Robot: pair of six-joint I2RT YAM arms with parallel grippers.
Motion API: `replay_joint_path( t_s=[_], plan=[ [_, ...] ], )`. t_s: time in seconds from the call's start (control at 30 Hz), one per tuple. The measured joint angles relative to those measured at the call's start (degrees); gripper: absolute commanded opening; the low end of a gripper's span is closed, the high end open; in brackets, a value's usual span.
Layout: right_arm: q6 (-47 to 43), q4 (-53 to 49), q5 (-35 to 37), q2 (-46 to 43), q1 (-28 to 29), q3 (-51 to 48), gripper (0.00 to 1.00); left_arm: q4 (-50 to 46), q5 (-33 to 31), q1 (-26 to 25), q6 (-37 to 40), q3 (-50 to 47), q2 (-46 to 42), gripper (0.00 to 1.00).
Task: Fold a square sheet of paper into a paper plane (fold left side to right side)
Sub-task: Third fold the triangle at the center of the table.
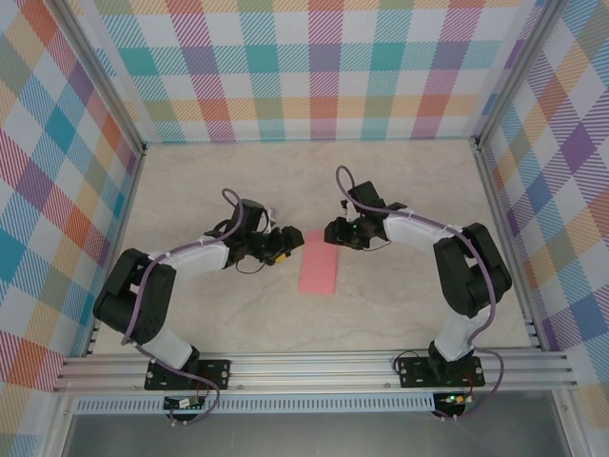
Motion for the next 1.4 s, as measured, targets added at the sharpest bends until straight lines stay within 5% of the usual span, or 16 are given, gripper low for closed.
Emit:
replay_joint_path(
  t_s=[0.67,1.4],
  plan=[
    [-2.9,-0.9,2.7,9.9,0.0,6.8,0.46,-1.7,0.3,-1.4,-0.2,2.0,4.6,0.68],
    [-4.7,-0.9,2.8,10.0,0.0,6.8,0.46,-3.7,0.1,-4.7,-0.2,6.3,11.4,0.62]
  ],
)
